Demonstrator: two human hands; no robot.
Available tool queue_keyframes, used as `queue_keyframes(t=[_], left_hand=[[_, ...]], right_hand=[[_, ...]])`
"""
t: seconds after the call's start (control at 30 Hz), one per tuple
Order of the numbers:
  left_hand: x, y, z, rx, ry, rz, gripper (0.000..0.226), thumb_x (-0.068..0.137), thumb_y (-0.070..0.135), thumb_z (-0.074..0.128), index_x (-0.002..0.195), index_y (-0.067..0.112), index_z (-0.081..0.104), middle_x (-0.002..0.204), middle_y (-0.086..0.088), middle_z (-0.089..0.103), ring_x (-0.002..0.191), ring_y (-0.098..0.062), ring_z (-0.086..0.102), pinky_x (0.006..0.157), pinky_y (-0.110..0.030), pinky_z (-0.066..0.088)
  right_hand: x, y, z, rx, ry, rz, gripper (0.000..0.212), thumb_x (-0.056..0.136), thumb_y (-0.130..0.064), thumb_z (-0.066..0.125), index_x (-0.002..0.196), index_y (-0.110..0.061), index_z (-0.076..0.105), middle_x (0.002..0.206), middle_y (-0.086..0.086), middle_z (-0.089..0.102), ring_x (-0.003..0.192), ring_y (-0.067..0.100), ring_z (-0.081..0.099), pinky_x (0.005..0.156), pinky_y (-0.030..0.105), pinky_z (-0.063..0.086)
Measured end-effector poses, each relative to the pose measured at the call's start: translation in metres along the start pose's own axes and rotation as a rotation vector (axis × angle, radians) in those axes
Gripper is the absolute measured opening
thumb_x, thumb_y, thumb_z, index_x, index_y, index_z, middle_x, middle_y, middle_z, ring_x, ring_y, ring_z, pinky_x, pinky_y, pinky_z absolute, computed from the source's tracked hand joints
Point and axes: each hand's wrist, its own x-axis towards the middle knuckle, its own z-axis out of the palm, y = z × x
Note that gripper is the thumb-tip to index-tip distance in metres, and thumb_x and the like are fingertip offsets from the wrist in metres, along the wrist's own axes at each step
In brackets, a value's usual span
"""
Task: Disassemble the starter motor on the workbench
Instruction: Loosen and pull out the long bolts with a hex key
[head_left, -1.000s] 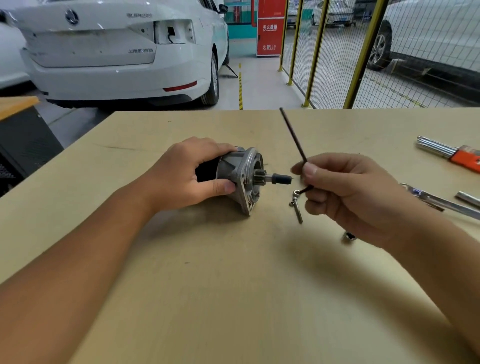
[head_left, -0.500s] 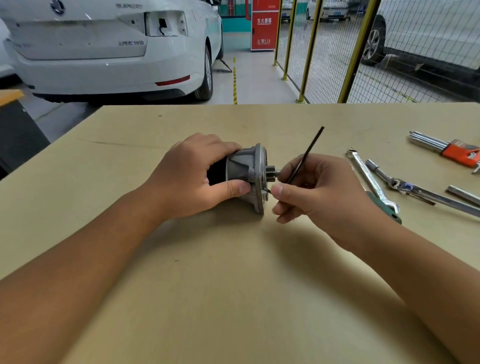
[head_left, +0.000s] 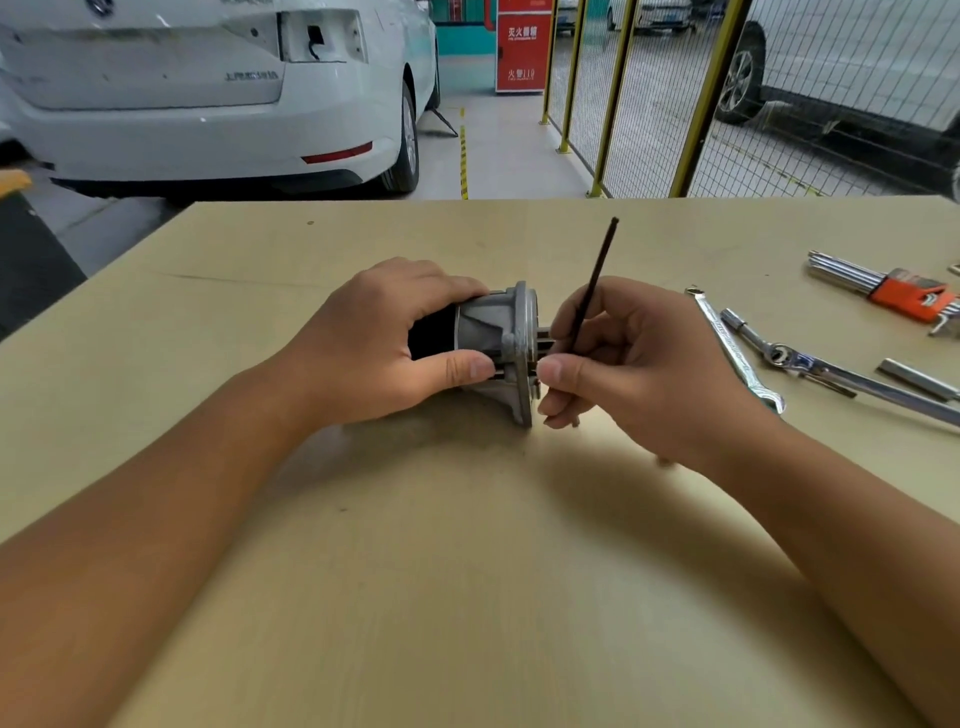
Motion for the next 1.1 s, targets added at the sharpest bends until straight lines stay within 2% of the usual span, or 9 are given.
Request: queue_keyframes(t=[0.2, 0.33, 0.47, 0.57, 0.83, 1.0, 1.1], left_hand=[[-0.001, -0.003, -0.003, -0.020, -0.011, 0.032, 0.069, 0.083, 0.059, 0.070, 0.133, 0.011, 0.069, 0.113, -0.004, 0.073, 0.102, -0.027, 0.066, 0.091, -0.050, 0.052], [-0.001, -0.002, -0.004, -0.029, -0.015, 0.021, 0.070, 0.082, 0.059, 0.070, 0.133, 0.011, 0.069, 0.115, -0.003, 0.073, 0.105, -0.026, 0.066, 0.092, -0.049, 0.052], [-0.001, -0.001, -0.004, -0.029, -0.017, 0.017, 0.069, 0.082, 0.059, 0.070, 0.133, 0.012, 0.069, 0.116, -0.003, 0.073, 0.106, -0.025, 0.067, 0.093, -0.049, 0.053], [-0.001, -0.001, -0.004, -0.028, -0.016, 0.015, 0.069, 0.082, 0.059, 0.070, 0.132, 0.012, 0.069, 0.116, -0.003, 0.073, 0.106, -0.026, 0.067, 0.092, -0.050, 0.053], [-0.001, -0.001, -0.004, -0.038, -0.008, 0.003, 0.068, 0.081, 0.058, 0.071, 0.132, 0.013, 0.069, 0.115, -0.002, 0.073, 0.105, -0.025, 0.067, 0.092, -0.049, 0.053], [-0.001, -0.002, -0.003, -0.038, -0.006, 0.002, 0.069, 0.082, 0.059, 0.071, 0.133, 0.013, 0.069, 0.115, -0.002, 0.073, 0.106, -0.024, 0.067, 0.091, -0.049, 0.053], [-0.001, -0.003, -0.003, -0.037, -0.003, 0.000, 0.069, 0.082, 0.059, 0.071, 0.133, 0.013, 0.069, 0.114, -0.002, 0.073, 0.105, -0.024, 0.067, 0.090, -0.049, 0.054]], right_hand=[[0.002, 0.001, -0.002, 0.077, -0.019, 0.073, 0.017, 0.087, 0.006, 0.072, 0.096, -0.005, 0.063, 0.063, 0.012, 0.067, 0.059, 0.040, 0.072, 0.054, 0.042, 0.060], [0.003, -0.001, -0.002, 0.147, -0.028, 0.140, 0.011, 0.089, -0.003, 0.074, 0.096, -0.005, 0.066, 0.067, 0.020, 0.067, 0.059, 0.042, 0.072, 0.054, 0.044, 0.060], [0.003, -0.003, -0.001, 0.083, -0.016, 0.110, 0.013, 0.090, -0.007, 0.075, 0.098, -0.003, 0.065, 0.066, 0.024, 0.063, 0.051, 0.037, 0.069, 0.049, 0.045, 0.058], [0.003, -0.004, 0.002, 0.009, 0.008, 0.062, 0.011, 0.090, -0.007, 0.074, 0.093, -0.004, 0.064, 0.062, 0.015, 0.065, 0.049, 0.034, 0.069, 0.046, 0.045, 0.058], [0.003, -0.006, 0.002, -0.090, -0.001, 0.021, 0.015, 0.090, -0.002, 0.074, 0.084, -0.008, 0.062, 0.061, 0.015, 0.065, 0.049, 0.033, 0.069, 0.044, 0.046, 0.058], [0.002, -0.011, -0.001, -0.084, -0.050, 0.009, 0.017, 0.088, 0.001, 0.074, 0.082, -0.009, 0.062, 0.061, 0.019, 0.064, 0.049, 0.034, 0.069, 0.044, 0.038, 0.057], [0.001, -0.016, -0.001, -0.255, -0.090, -0.089, 0.023, 0.087, 0.001, 0.074, 0.078, -0.015, 0.061, 0.061, 0.013, 0.066, 0.049, 0.021, 0.070, 0.046, 0.022, 0.053]])
